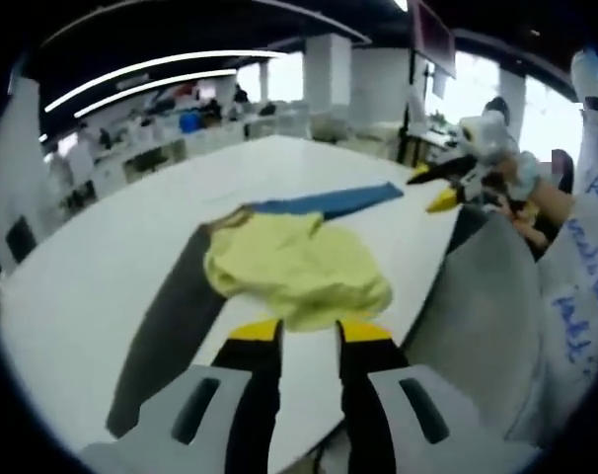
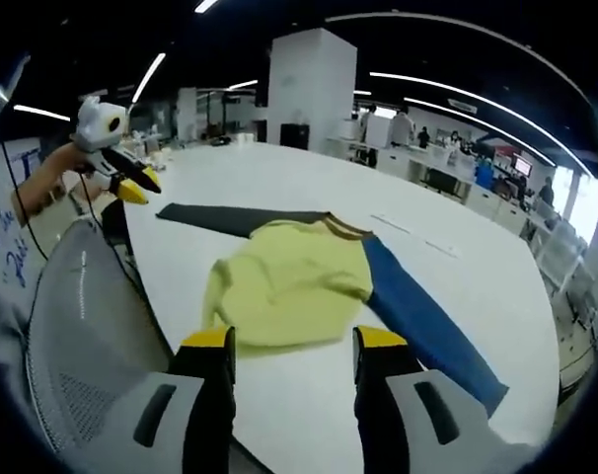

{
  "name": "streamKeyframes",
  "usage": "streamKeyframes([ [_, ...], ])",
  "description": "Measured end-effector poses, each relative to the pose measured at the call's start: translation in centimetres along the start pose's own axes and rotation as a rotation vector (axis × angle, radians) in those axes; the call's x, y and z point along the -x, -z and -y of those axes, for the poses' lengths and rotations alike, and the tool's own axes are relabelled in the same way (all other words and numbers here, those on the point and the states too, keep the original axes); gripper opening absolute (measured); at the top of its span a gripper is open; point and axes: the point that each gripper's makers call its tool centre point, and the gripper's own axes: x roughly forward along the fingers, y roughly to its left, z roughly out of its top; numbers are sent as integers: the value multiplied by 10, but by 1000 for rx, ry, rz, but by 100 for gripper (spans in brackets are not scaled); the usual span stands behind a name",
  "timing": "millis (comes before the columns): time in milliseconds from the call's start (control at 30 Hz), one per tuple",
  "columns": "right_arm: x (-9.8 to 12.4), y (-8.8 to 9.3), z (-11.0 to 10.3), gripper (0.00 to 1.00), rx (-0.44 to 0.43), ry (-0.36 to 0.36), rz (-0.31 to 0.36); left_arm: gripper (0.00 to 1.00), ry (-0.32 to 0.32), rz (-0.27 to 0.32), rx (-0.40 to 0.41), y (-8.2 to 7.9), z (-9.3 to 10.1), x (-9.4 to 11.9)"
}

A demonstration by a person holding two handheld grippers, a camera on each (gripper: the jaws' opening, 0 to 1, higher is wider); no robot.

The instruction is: Fold the garment on the visible template until the final outline fits inside the template.

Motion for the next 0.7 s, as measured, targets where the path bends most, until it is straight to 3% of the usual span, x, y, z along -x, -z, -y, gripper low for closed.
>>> streamKeyframes([
  [233,4,4,6,43,-32,28,18,14,12,-5,19,4,0,-21],
  [400,3,10,2,42,-33,24,2,10,-33,20,-29,-5,-12,-37],
  [467,2,11,1,42,-36,19,1,9,-20,24,-31,-6,-14,-44],
  [600,2,13,2,42,-42,21,1,8,-19,-23,-63,0,-21,-55],
  [700,2,12,4,41,-44,23,5,7,-10,-25,-68,0,-24,-65],
])
